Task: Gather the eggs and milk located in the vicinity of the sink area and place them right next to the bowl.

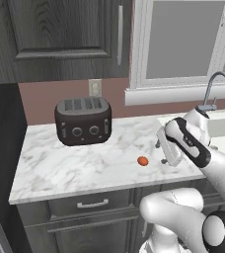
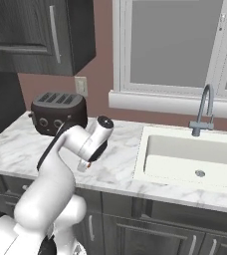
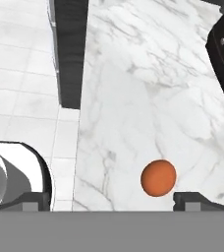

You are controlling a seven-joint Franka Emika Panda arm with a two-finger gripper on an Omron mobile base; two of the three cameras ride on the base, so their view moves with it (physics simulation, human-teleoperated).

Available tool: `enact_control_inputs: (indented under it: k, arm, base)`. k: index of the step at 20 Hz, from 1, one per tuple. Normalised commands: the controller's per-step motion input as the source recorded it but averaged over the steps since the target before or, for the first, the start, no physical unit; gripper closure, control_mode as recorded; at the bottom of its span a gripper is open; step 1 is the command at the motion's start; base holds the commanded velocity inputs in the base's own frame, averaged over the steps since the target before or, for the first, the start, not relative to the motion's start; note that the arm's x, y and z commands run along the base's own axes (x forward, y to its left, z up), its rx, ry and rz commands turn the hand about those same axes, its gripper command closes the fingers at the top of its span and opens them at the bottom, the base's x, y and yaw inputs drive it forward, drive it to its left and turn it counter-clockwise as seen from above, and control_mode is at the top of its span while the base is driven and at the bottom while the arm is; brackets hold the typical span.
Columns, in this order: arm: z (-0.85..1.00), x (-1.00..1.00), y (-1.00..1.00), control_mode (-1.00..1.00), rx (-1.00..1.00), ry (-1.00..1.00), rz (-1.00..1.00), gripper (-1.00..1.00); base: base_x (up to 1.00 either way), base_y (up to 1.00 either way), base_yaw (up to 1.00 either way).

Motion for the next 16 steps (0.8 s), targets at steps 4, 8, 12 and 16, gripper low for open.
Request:
enact_control_inputs:
  k: [4,8,12,16]
  arm:
    - [-0.2,0.21,0.18,-1.0,0.06,0.07,-0.02,-1.0]
    - [-0.23,0.19,0.15,-1.0,0.02,0.01,0.0,-1.0]
    - [-0.24,0.18,0.07,-1.0,0.0,0.0,0.0,-1.0]
    - [-0.25,0.09,0.01,-1.0,0.0,0.0,0.0,-1.0]
  base:
    - [0.0,0.0,0.0]
    - [0.0,0.0,0.0]
    - [0.0,0.0,0.0]
    - [0.0,0.0,0.0]
